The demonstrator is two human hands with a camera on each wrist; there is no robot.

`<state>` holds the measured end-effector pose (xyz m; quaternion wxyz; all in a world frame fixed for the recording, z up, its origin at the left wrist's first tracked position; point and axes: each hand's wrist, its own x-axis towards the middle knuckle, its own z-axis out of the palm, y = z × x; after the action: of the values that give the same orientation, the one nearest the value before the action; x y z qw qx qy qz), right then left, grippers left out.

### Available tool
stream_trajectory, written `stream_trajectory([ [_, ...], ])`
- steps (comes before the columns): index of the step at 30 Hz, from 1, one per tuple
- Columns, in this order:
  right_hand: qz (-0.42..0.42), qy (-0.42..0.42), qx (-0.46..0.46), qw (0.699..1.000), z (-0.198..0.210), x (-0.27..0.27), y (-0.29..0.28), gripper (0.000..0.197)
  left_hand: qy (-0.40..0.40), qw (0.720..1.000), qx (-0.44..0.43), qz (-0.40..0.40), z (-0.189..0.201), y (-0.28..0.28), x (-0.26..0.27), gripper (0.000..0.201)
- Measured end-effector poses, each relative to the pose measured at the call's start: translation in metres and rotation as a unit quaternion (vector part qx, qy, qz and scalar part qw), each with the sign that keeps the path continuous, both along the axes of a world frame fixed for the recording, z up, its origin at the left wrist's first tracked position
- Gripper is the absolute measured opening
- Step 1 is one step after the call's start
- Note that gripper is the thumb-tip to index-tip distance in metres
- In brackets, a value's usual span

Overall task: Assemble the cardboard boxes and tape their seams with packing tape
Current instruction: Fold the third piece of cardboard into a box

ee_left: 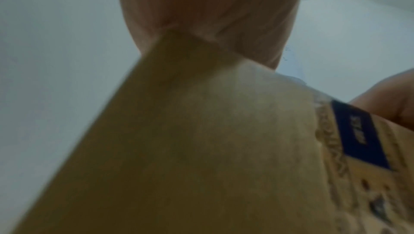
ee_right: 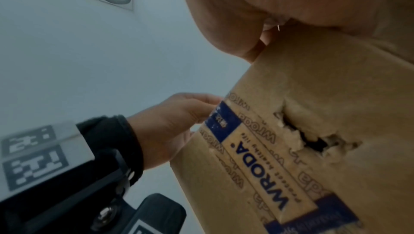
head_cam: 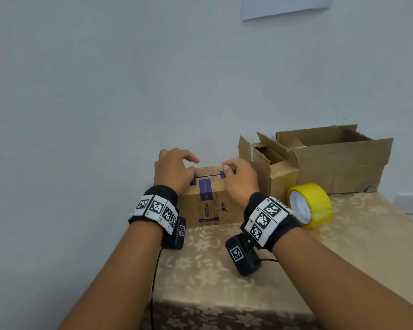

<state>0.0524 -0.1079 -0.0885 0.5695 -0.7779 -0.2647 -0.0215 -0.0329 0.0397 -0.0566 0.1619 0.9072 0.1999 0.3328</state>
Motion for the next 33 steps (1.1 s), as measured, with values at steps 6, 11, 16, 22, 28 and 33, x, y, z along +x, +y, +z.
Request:
stream_trajectory([
  [6, 0.022, -0.021, 0.009, 0.999, 0.005, -0.005, -0.009, 0.022, 0.057, 0.996, -0.009, -0.065, 0.011, -0.031, 0.009, 0.001],
  [11, 0.058, 0.003, 0.014, 0.998, 0.022, -0.015, -0.023, 0.023, 0.064, 0.996, -0.032, -0.061, 0.009, -0.04, 0.015, 0.02],
  [16, 0.062, 0.012, 0.09, 0.994, 0.04, -0.013, -0.039, 0.025, 0.075, 0.996, -0.021, -0.04, 0.012, -0.055, 0.023, 0.024],
  [22, 0.034, 0.045, 0.16, 0.985, 0.049, 0.002, -0.074, 0.027, 0.09, 0.995, 0.005, 0.035, 0.017, -0.07, 0.032, 0.012],
  [28, -0.103, 0.054, 0.112, 0.987, 0.041, 0.022, -0.107, 0.021, 0.066, 0.997, -0.034, -0.002, 0.014, -0.087, 0.043, 0.031],
  [33, -0.118, 0.088, -0.015, 0.989, 0.033, 0.028, -0.128, 0.015, 0.073, 0.997, -0.031, 0.015, 0.008, -0.091, 0.046, 0.033],
])
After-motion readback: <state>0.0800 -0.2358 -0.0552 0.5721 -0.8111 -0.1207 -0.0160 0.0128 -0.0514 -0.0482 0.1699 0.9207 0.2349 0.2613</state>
